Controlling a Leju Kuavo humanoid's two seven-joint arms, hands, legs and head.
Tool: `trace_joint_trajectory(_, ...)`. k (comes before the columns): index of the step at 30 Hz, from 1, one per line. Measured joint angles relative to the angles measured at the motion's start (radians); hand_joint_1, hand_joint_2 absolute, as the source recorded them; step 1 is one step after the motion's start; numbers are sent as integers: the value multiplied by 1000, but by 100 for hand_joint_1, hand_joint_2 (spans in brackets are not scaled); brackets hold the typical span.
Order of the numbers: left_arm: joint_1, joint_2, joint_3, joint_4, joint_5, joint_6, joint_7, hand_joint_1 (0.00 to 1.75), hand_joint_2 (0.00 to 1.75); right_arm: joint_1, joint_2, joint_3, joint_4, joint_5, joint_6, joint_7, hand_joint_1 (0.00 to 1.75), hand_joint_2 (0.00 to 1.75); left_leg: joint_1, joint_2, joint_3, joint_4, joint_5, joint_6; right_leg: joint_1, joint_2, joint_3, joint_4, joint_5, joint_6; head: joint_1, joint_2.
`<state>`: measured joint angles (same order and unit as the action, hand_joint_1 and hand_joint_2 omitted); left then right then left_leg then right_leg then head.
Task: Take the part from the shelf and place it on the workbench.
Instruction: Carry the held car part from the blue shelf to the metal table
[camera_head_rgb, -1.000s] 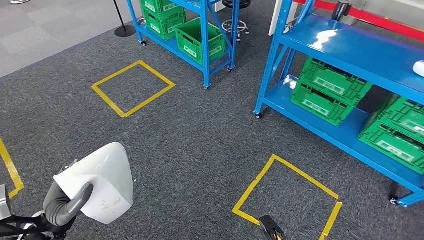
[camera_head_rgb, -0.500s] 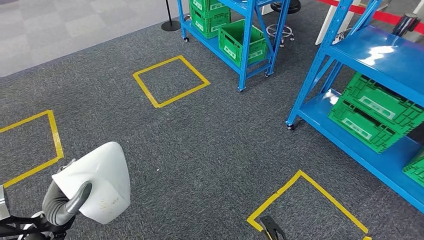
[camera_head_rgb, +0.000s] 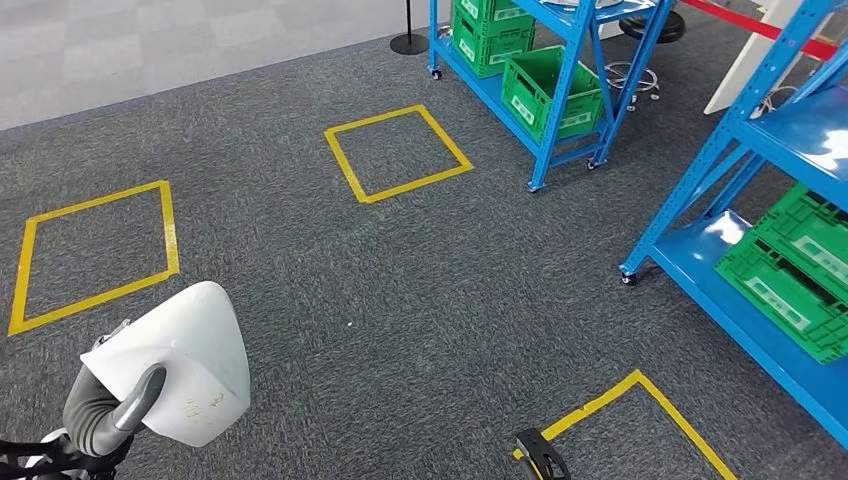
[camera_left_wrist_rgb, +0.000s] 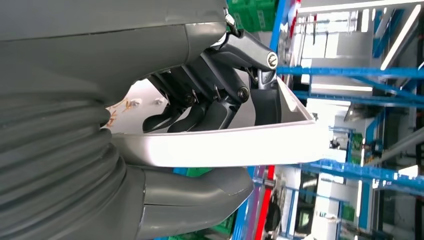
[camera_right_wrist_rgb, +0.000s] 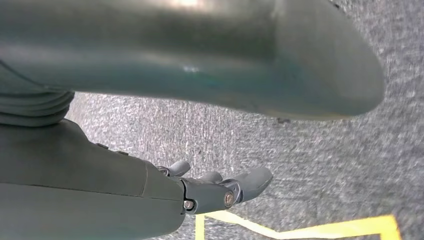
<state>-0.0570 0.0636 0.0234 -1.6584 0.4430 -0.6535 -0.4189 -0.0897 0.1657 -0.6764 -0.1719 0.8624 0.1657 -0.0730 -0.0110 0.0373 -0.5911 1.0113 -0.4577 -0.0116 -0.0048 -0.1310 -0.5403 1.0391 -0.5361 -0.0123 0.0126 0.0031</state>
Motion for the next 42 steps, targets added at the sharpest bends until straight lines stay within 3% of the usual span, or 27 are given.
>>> trace_joint_trajectory(1,5,0,3,-9,-6,3,-1,175,175,-2,0,0,0,3,1,1,0,0,4,-12,4,-6,4,5,-1,26,-7,20,-15,5,1,0)
trace_joint_trajectory(3,17,-6,6,-29,-19,10,-1,175,175,-2,0,2,0,10,3,3,0,0,9,-38,8,-12,8,12,-4,94,-55,122,-67,11,5,0)
trace_joint_trajectory(5,36,-12,7,-50,-30,17,1,175,175,2,-1,5,0,14,5,6,0,0,10,-67,6,-10,8,15,-5,121,-119,241,-109,14,8,0)
trace_joint_trajectory(6,47,-14,9,-59,-33,20,3,175,175,3,-2,6,0,14,5,7,0,0,10,-82,5,-8,8,15,-6,125,-133,260,-104,14,8,0)
trace_joint_trajectory(7,56,-15,11,-67,-34,22,4,175,175,3,-4,6,0,13,5,7,0,0,12,-98,5,-5,7,13,-7,128,-128,240,-80,15,9,0)
trace_joint_trajectory(8,63,-15,14,-73,-31,23,7,175,175,2,-6,6,0,10,5,7,0,0,14,-114,4,-1,5,10,-10,138,-106,185,-42,16,9,0)
trace_joint_trajectory(10,69,-15,20,-82,-19,22,12,175,175,2,-9,6,0,5,5,4,0,0,16,-143,-1,13,0,-1,-19,189,-51,63,11,20,10,0)
trace_joint_trajectory(12,74,-14,22,-87,-9,19,16,175,175,2,-10,6,0,2,5,2,0,0,17,-168,-11,20,-1,-17,-21,218,-32,17,16,16,10,0)
trace_joint_trajectory(14,82,-14,24,-92,-6,18,18,175,175,2,-10,6,0,-1,6,1,0,0,19,-189,-20,15,5,-32,-17,193,-29,14,19,2,10,0)
trace_joint_trajectory(15,86,-14,26,-93,-5,18,18,175,175,1,-11,6,0,-2,6,1,0,0,18,-179,-25,18,3,-37,-17,181,-26,10,22,-7,9,0)
trace_joint_trajectory(16,88,-13,27,-95,-4,18,18,175,175,1,-11,6,0,-2,6,1,0,0,17,-154,-35,35,-8,-40,-17,168,-23,6,25,-15,6,0)
trace_joint_trajectory(18,89,-13,30,-96,-2,18,19,175,175,3,-12,6,0,-2,6,0,0,0,14,-81,-81,136,-66,-45,-13,138,-22,1,27,-26,-1,0)
trace_joint_trajectory(20,91,-13,30,-97,-1,18,20,175,175,7,-13,6,0,-2,6,0,0,0,16,-49,-144,270,-126,-48,-7,106,-23,0,25,-31,-4,0)
trace_joint_trajectory(21,93,-13,30,-97,-2,17,21,175,175,7,-13,6,0,-3,6,0,0,0,17,-46,-159,303,-133,-48,-4,91,-22,0,24,-33,-4,0)
trace_joint_trajectory(22,94,-13,30,-96,-6,16,20,175,175,7,-13,6,0,-4,6,-1,0,0,17,-43,-153,296,-120,-46,-3,76,-21,0,22,-33,-4,0)
trace_joint_trajectory(23,95,-13,30,-96,-15,14,17,175,175,7,-13,6,0,-5,6,-3,0,0,16,-38,-125,247,-92,-43,-2,62,-19,0,20,-33,-4,0)
trace_joint_trajectory(26,96,-11,29,-93,-48,6,-6,175,175,10,-13,6,0,-10,10,-13,0,0,4,20,-12,49,-17,-25,2,28,-9,1,12,-25,-3,0)
trace_joint_trajectory(27,95,-8,28,-87,-51,4,-17,175,175,12,-14,6,0,-11,12,-15,0,0,-1,31,3,22,-11,-19,2,19,-6,1,10,-20,-3,0)
trace_joint_trajectory(29,90,5,28,-69,-48,3,-35,175,175,13,-14,6,0,-13,18,-17,0,0,-6,15,5,12,-8,-8,1,-1,-1,-2,7,-10,-2,0)
trace_joint_trajectory(30,87,11,27,-58,-46,3,-41,175,175,13,-15,5,0,-14,20,-17,0,0,-4,3,7,6,-4,-4,-2,2,1,0,5,-4,-2,0)
trace_joint_trajectory(32,78,19,26,-43,-44,1,-47,175,175,13,-18,5,0,-18,22,-16,0,0,2,-13,13,-7,3,5,-5,34,0,12,-6,7,-2,0)
trace_joint_trajectory(33,75,20,25,-40,-44,0,-49,175,175,13,-19,5,0,-19,22,-16,0,0,5,-17,16,-10,5,7,-7,55,-3,18,-10,10,-1,0)
trace_joint_trajectory(35,71,21,25,-37,-43,0,-50,175,175,14,-20,5,0,-20,22,-17,0,0,6,-20,16,-10,6,9,-8,71,-8,27,-16,11,-1,0)
trace_joint_trajectory(37,53,21,18,-19,-44,0,-48,175,175,19,-22,3,0,-21,21,-16,0,0,9,-44,12,-9,8,13,-9,103,-66,133,-55,16,2,0)
trace_joint_trajectory(39,33,21,9,8,-44,0,-44,175,175,27,-27,0,0,-23,19,-14,0,0,13,-89,8,-3,9,13,-12,133,-117,208,-57,22,6,0)
trace_joint_trajectory(40,28,21,6,17,-44,0,-43,175,175,30,-29,-1,0,-23,18,-15,0,0,16,-111,7,3,7,9,-15,144,-109,177,-25,26,7,0)
trace_joint_trajectory(42,20,21,4,25,-44,0,-43,175,175,31,-31,-1,0,-23,17,-15,0,0,19,-136,0,17,1,-5,-22,189,-55,55,22,30,9,0)
